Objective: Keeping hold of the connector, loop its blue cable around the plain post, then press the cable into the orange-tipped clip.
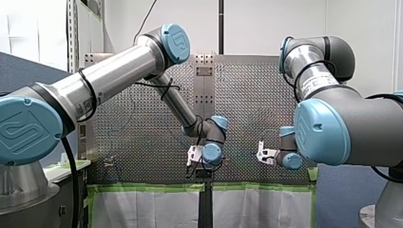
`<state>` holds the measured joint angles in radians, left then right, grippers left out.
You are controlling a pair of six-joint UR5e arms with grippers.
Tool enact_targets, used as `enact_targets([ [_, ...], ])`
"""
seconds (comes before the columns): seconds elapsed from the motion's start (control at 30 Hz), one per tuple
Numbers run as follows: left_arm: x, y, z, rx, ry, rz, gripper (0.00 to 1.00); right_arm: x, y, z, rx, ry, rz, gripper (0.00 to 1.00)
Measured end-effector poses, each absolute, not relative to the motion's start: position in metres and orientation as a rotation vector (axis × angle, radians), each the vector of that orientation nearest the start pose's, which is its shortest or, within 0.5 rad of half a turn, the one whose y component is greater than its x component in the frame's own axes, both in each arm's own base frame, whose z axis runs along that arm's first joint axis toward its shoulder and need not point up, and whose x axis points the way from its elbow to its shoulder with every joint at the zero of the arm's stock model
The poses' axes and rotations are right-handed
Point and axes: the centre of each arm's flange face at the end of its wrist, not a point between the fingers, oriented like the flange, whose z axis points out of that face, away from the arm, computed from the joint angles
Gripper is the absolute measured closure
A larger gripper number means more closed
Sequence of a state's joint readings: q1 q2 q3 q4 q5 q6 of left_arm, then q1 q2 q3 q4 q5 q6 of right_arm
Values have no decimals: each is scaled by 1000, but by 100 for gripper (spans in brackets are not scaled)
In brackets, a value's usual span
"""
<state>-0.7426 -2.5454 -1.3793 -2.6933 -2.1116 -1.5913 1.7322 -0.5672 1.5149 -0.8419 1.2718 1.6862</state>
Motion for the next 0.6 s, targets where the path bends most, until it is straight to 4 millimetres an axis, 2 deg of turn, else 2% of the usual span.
enact_targets([
  [0.23,440,-527,6,313,1819,-25,0,268,-637,-37,1583,-1153,1571,100],
  [0.6,438,-527,6,309,1822,-13,0,268,-637,-38,1585,-1156,1570,100],
])
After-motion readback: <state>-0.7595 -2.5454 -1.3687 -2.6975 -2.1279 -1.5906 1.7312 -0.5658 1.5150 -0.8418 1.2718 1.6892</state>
